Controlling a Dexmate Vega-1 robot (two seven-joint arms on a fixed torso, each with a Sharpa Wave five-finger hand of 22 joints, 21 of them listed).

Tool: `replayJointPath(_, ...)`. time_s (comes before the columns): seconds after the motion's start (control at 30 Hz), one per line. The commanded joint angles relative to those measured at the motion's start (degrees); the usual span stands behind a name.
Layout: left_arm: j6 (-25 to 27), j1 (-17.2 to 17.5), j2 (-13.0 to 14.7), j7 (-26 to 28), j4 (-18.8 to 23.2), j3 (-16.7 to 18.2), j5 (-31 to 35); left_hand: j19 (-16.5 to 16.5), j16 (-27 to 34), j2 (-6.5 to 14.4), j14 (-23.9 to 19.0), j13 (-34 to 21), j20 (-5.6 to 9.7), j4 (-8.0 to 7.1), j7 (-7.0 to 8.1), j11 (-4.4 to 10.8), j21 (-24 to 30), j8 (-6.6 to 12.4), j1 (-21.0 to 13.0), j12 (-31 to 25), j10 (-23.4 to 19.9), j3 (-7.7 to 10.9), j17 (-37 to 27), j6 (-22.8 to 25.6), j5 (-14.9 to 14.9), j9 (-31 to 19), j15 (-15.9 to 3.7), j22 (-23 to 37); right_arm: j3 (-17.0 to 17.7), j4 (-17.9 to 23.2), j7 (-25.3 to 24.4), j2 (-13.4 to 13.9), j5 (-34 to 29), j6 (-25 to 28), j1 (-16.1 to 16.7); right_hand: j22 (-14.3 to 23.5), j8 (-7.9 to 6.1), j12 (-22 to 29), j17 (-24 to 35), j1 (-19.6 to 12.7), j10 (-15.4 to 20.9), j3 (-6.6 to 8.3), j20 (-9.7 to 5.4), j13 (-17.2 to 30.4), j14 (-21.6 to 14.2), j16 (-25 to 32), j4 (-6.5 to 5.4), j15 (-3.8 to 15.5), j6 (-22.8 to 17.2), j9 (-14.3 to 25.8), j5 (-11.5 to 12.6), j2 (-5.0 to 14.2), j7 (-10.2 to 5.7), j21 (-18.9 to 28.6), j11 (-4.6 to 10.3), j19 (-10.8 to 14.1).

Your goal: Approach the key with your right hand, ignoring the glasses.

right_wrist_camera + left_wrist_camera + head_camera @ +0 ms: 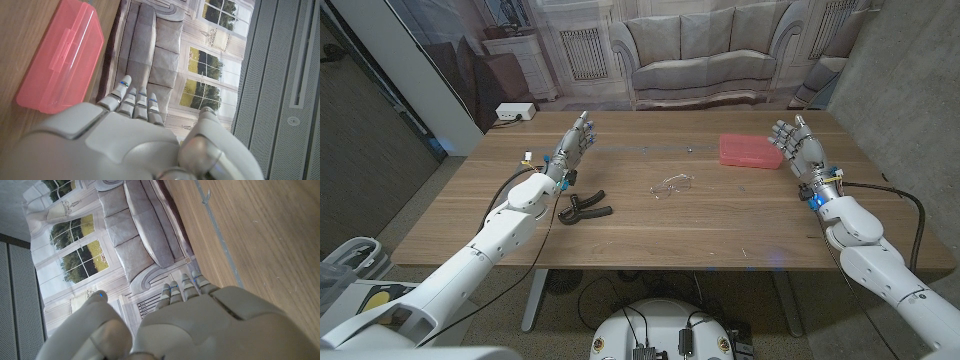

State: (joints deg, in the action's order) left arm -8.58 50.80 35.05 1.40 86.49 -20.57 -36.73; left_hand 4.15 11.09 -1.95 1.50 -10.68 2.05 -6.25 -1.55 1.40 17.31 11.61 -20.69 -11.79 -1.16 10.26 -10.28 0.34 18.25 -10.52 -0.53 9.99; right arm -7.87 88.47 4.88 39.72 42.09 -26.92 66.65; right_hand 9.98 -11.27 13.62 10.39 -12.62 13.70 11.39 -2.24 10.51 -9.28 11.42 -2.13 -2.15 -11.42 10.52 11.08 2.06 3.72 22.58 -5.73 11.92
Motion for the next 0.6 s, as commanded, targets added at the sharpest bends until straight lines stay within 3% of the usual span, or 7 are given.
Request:
replayJointPath(0.03,-0.1,0.2,0.1,-0.1,0.2,0.0,-0.1,0.2,-0.2,0.1,0.4,-0.1,2.39,0.32,-0.12,-0.06,-0.1,-0.1,-0.4,0.1,-0.1,0.14,-0.3,-0.2,0.1,-0.2,-0.1,0.3,1.6,2.3,-1.3,1.0,-1.0,-0.4,2.8,0.2,-0.51,0.1,0.2,0.2,0.7,-0.06,-0.74,0.3,-0.6,0.0,0.24,0.08,-0.5,0.2,0.4,0.23,0.27,-0.4,0.07,0.8)
replayJointPath(0.6,-1.5,0.7,0.1,-1.1,-0.7,0.4,-0.6,0.2,-0.2,0.2,0.4,-0.1,2.12,0.41,-0.07,-0.13,-0.5,-0.14,-0.5,0.2,-0.1,-0.03,-0.3,-0.1,0.1,-0.2,-0.14,0.3,4.3,6.2,-4.1,2.0,-2.0,0.4,6.7,0.2,-0.4,0.0,0.2,0.2,0.8,-0.09,-0.68,0.2,-0.8,-0.1,0.33,0.12,-0.6,0.2,0.4,0.3,0.09,-0.7,0.15,1.0)
